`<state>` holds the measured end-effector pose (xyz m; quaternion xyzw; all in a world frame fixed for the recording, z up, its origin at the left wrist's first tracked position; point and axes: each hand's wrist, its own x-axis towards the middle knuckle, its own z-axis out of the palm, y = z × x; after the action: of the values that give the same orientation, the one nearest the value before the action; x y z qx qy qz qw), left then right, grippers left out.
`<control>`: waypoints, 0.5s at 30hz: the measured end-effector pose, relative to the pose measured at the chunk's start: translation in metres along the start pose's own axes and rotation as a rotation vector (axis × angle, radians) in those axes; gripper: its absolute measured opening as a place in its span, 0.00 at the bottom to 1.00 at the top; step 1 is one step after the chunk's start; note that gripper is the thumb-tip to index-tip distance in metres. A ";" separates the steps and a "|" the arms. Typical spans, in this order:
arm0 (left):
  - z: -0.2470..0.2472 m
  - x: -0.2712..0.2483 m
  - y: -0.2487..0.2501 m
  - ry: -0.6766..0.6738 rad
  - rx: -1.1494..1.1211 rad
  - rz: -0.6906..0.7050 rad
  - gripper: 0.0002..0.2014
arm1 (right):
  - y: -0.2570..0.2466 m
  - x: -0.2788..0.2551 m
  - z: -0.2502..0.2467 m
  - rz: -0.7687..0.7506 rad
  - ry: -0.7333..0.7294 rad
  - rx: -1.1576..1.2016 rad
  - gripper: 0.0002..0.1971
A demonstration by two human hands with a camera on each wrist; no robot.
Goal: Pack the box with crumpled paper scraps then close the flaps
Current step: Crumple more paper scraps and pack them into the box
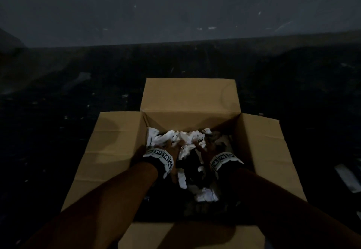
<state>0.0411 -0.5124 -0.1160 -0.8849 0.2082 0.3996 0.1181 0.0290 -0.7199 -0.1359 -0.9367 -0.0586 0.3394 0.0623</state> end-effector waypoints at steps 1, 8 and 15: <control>0.004 0.003 -0.001 0.021 0.028 0.008 0.62 | 0.001 0.004 0.004 0.008 -0.026 0.021 0.39; 0.008 -0.005 -0.001 0.140 -0.084 -0.032 0.76 | 0.001 -0.011 0.001 -0.029 0.022 0.019 0.39; -0.060 -0.085 0.010 0.120 -0.003 0.037 0.75 | -0.008 -0.094 -0.057 -0.197 0.052 -0.061 0.53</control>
<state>0.0254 -0.5209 -0.0133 -0.9034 0.2307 0.3484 0.0967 -0.0065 -0.7311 -0.0318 -0.9364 -0.1591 0.3053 0.0683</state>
